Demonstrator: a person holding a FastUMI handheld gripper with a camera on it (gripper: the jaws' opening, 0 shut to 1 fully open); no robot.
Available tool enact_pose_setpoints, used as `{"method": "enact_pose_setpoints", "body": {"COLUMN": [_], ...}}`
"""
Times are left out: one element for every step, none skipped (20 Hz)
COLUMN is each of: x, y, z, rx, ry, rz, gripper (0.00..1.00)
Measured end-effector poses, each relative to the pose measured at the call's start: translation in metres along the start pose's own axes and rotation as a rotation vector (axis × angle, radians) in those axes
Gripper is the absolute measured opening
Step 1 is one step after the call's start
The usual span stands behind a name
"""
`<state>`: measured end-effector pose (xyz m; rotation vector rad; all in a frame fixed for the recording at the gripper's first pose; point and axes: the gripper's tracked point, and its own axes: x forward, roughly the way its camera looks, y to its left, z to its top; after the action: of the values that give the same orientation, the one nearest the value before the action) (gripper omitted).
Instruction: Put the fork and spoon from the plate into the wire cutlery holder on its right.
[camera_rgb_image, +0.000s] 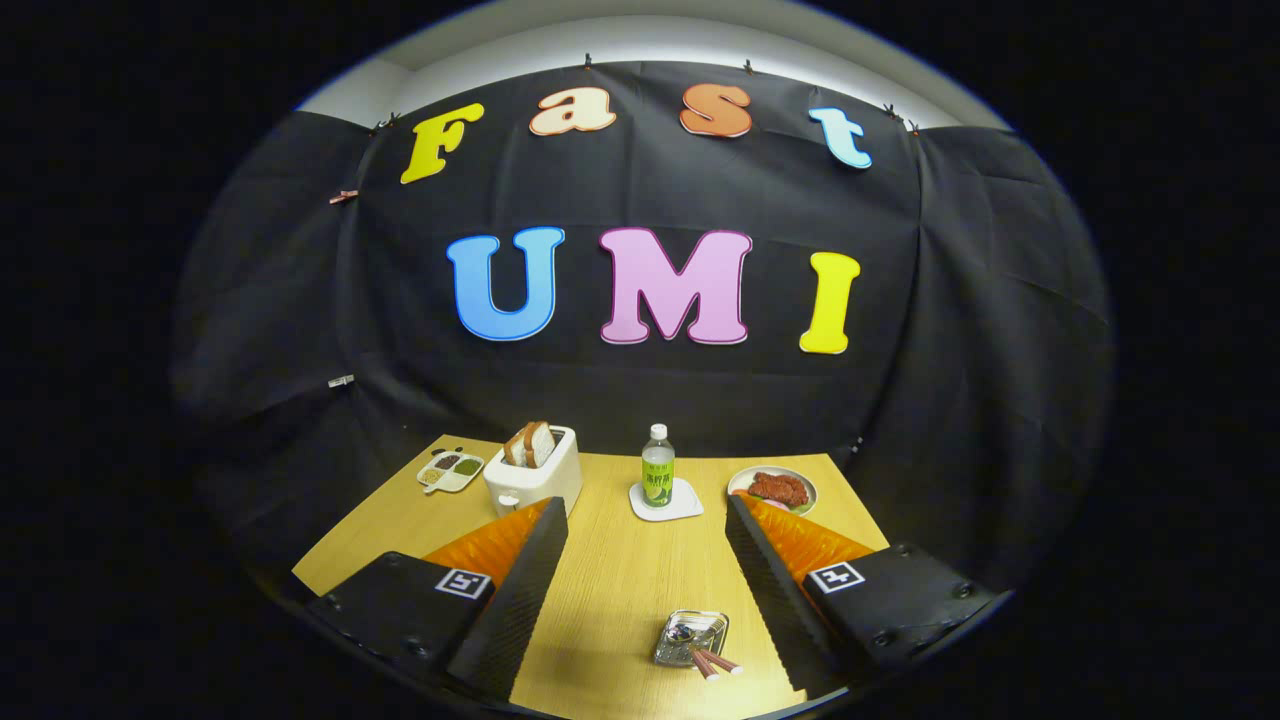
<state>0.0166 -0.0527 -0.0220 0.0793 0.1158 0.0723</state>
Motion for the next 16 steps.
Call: {"method": "enact_pose_setpoints", "body": {"x": [0.0, 0.001, 0.002, 0.002, 0.003, 0.001, -0.002, -0.003, -0.004, -0.004, -0.003, -0.002, -0.002, -0.001, 0.0, 0.001], "y": [0.001, -0.001, -0.002, -0.003, -0.002, -0.002, -0.004, -0.007, -0.008, -0.008, -0.007, -0.009, -0.009, -0.012, -0.015, -0.016], "z": [0.007, 0.015, 0.022, 0.026, 0.031, 0.037, 0.042, 0.046, 0.048, 0.048, 0.048, 0.049, 0.054, 0.056, 0.056, 0.055], "rx": [-0.013, -0.029, -0.042, -0.047, -0.045, -0.042, -0.044, -0.05, -0.058, -0.065, -0.068, -0.066, -0.058, -0.051, -0.048, -0.047], "ry": [-0.023, -0.037, -0.058, -0.067, -0.077, -0.095, -0.112, -0.125, -0.133, -0.133, -0.127, -0.127, -0.131, -0.137, -0.138, -0.135], "rz": [0.005, 0.001, -0.002, -0.003, -0.002, -0.001, -0.004, -0.009, -0.011, -0.01, -0.011, -0.013, -0.013, -0.02, -0.028, -0.032], "gripper": [0.99, 0.99, 0.99, 1.0, 0.99, 0.99, 0.99, 0.99, 0.99, 0.99, 0.99, 0.99, 0.98, 0.96, 0.96, 0.96]}}
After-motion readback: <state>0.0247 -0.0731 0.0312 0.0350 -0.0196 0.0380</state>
